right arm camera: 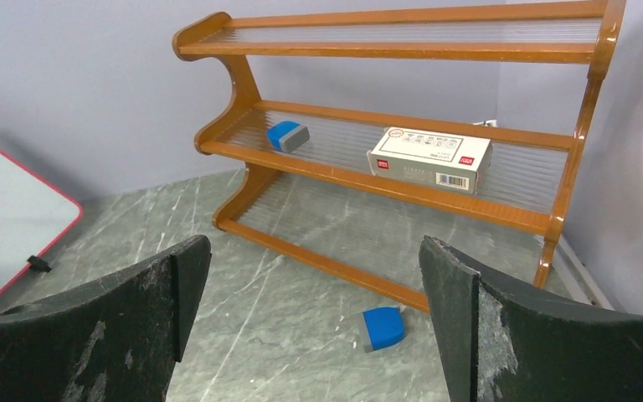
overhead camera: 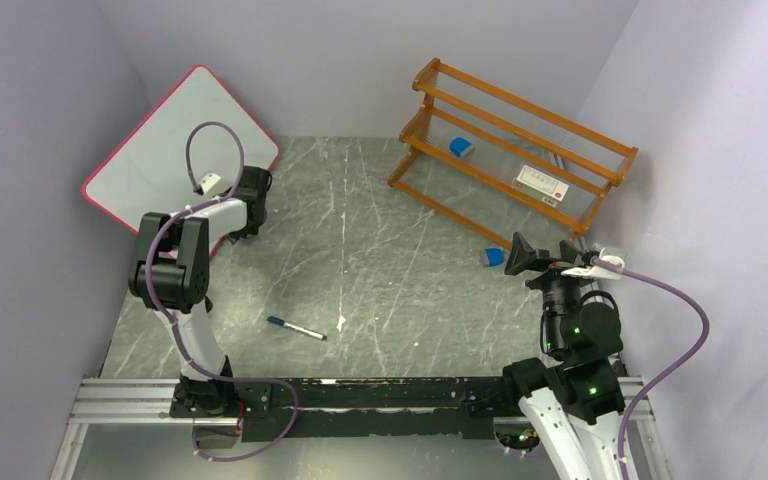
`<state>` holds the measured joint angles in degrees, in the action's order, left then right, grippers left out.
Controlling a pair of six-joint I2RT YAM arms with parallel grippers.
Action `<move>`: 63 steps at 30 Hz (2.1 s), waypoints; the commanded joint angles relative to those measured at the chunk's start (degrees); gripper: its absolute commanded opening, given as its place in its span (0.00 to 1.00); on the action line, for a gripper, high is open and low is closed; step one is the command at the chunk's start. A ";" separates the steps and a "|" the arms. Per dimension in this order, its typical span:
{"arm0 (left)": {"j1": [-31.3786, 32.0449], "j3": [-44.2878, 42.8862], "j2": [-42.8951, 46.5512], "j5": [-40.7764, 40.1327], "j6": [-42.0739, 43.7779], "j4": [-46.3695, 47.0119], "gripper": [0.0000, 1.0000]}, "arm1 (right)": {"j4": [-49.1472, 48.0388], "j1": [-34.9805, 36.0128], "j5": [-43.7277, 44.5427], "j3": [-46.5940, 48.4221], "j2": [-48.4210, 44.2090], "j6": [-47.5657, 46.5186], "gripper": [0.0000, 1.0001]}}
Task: Write a sentence on the whiteboard
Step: Move the whiteboard to the center of the board.
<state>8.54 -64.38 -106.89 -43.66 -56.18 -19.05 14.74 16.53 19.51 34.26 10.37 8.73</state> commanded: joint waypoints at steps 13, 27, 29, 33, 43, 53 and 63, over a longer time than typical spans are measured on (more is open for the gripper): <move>-2.12 0.37 -2.53 2.64 3.16 4.20 0.06 | -1.64 0.43 0.18 -0.94 -0.26 -1.09 1.00; 5.57 13.91 8.91 12.31 7.95 8.18 0.05 | -1.61 0.43 -0.90 -0.95 -0.79 -0.97 1.00; 7.18 16.44 11.57 13.78 7.33 8.84 0.05 | -1.73 0.43 -1.34 -0.95 -0.93 -0.98 1.00; 12.13 20.82 15.40 16.06 6.58 9.54 0.05 | -2.00 0.52 -2.10 -0.96 -1.26 -1.09 1.00; 25.59 25.87 19.58 16.88 4.73 10.87 0.05 | -1.62 0.78 -2.83 -0.88 -1.58 -0.97 1.00; 39.70 26.56 20.02 14.16 -4.17 9.14 0.05 | -1.37 1.02 -3.33 -0.76 -1.06 -1.17 1.00; 52.80 21.82 15.83 7.25 -21.72 -0.47 0.05 | -1.36 1.33 -3.84 -0.77 -0.87 -1.17 1.00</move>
<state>56.64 -40.71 -88.99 -37.34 -65.80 -14.35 14.02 17.12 16.32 34.04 9.56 8.51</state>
